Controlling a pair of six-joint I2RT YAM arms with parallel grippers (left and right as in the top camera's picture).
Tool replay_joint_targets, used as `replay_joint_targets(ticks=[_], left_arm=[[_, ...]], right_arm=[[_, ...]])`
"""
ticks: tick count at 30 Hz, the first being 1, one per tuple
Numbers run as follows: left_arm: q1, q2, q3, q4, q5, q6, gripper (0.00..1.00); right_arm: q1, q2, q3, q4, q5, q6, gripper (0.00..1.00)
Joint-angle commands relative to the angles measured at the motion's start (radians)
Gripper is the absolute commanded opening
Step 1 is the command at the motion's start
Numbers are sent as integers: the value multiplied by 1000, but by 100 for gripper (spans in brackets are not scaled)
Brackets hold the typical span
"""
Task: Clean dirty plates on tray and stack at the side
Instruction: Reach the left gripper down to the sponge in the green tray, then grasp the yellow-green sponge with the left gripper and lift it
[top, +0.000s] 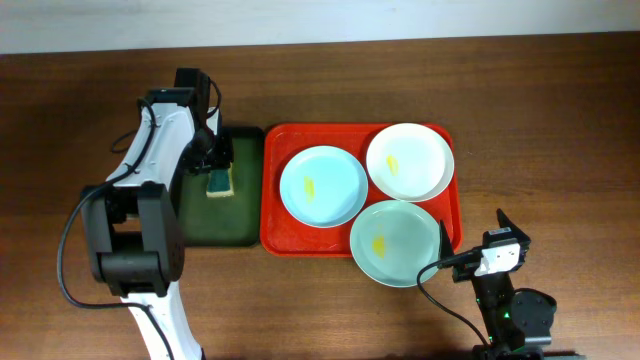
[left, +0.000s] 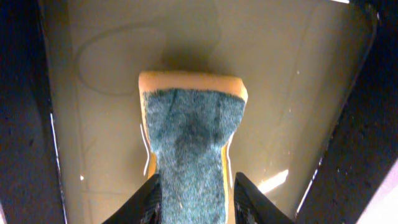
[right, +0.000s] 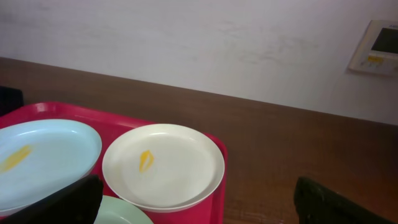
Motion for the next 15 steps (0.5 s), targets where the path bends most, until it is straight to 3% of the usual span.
replay_joint_targets(ticks=[1, 15], left_arm=[[0, 21, -32, 25, -15, -21, 37], [1, 23, -87, 84, -15, -21, 35]], right_arm=[[6, -4, -5, -6, 6, 11, 98], [6, -4, -5, -6, 6, 11, 99]])
